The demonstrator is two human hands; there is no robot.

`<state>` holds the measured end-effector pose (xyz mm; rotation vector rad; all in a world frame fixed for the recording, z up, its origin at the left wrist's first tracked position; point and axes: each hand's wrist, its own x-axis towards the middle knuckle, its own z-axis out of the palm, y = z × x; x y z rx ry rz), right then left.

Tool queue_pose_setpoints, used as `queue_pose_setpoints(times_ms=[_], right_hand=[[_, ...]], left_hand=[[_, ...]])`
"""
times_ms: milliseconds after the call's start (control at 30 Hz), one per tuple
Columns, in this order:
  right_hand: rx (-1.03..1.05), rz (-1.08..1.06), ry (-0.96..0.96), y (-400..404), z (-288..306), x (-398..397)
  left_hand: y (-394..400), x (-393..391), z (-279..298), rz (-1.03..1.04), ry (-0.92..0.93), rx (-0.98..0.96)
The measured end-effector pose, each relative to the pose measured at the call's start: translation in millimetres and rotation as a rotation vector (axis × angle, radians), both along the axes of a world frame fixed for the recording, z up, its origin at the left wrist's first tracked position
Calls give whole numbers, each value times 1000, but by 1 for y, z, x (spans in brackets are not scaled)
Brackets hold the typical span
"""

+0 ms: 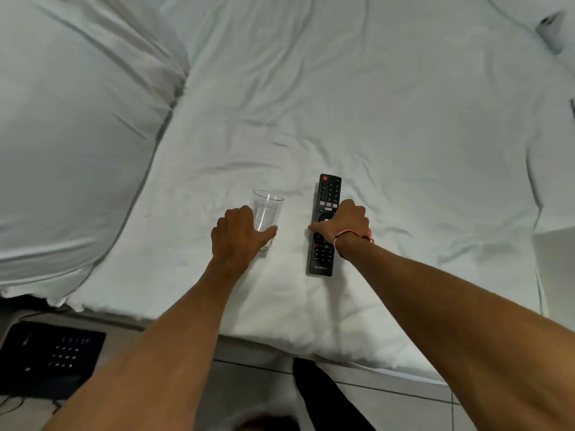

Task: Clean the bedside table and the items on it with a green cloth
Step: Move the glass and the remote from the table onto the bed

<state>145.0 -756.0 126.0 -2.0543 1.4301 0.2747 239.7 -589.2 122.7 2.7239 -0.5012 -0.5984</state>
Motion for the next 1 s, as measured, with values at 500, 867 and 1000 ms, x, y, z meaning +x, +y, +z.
queue_pose_setpoints(times_ms=[500, 867, 1000], right_hand=[[8, -20, 116, -32, -27, -28], [-454, 431, -13, -12, 33, -11], [-545, 598, -61, 21, 64, 13]], left_hand=[[-41, -21, -22, -95, -134, 103], [19, -14, 25, -47, -541, 87], [82, -9, 47, 36, -600, 97]])
